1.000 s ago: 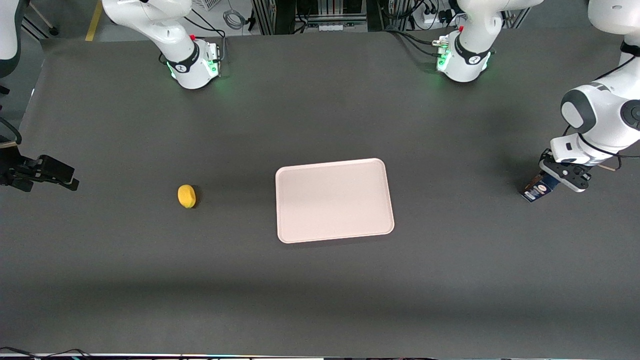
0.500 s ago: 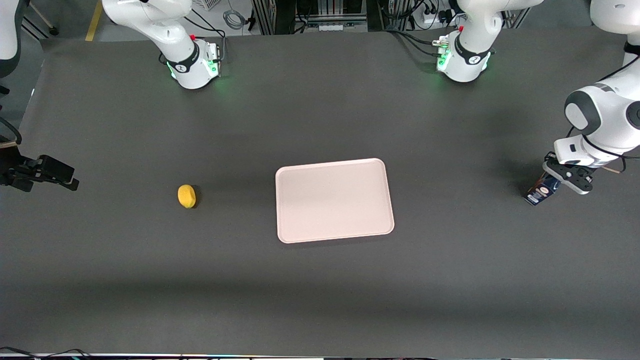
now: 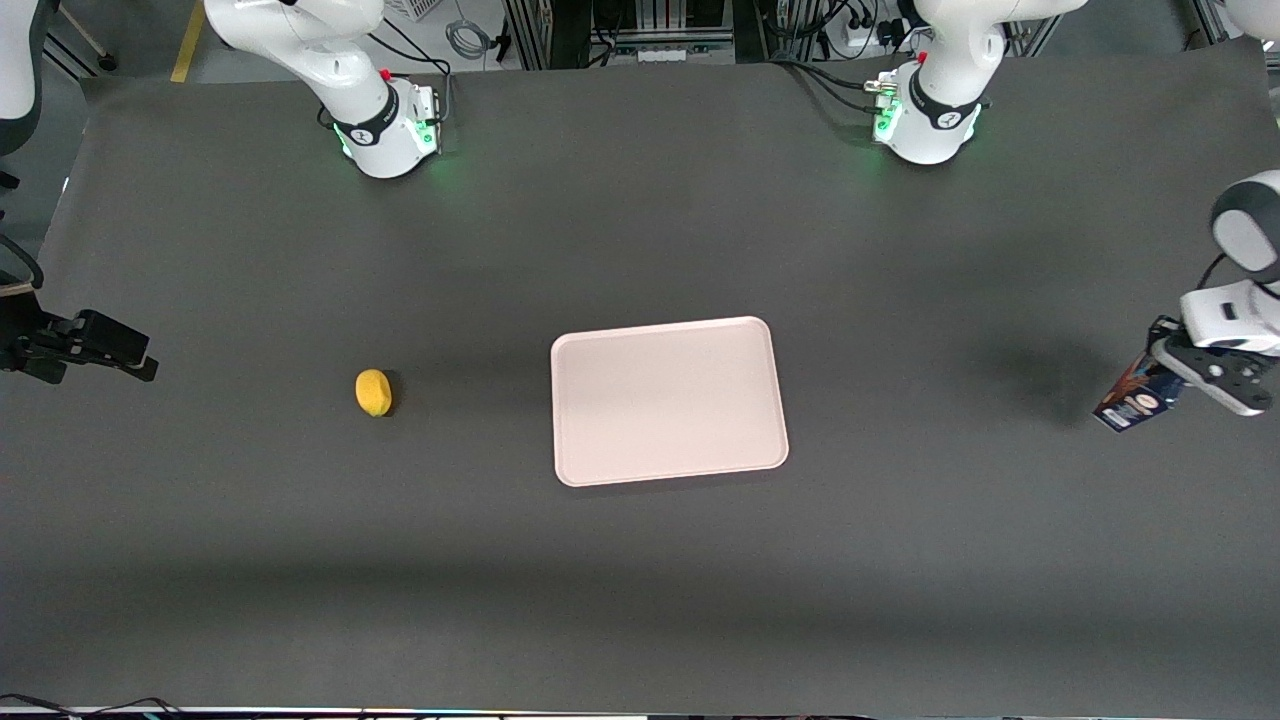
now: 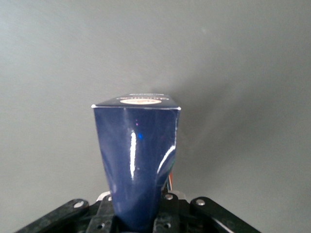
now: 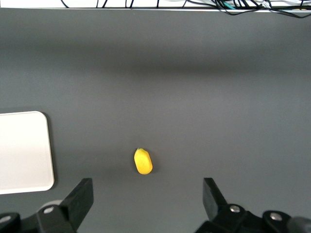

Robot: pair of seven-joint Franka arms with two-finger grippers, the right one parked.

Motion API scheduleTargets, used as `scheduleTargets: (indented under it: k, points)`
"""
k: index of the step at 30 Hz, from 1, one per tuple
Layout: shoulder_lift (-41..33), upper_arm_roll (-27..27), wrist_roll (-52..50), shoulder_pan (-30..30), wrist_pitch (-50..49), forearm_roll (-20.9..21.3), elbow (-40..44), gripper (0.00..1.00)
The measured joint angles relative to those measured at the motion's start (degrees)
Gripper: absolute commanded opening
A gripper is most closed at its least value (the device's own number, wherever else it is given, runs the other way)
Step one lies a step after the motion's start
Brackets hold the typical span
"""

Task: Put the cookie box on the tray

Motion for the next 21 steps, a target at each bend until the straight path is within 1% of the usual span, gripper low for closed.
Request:
scheduleTargets:
  k: [6, 14, 18, 21]
  points:
    - [-0.81, 0.35, 0.22, 0.05, -12.23, -0.91, 10.2, 0.17]
    - [-1.95, 0.37, 0.22, 0.05, -27.75, -1.07, 23.36, 0.16]
    - [-2.05, 0.48, 0.22, 0.06, -32.26, -1.07, 28.33, 0.17]
    - [-2.03, 0.53, 0.17, 0.06, -33.33, -1.09, 29.97, 0.17]
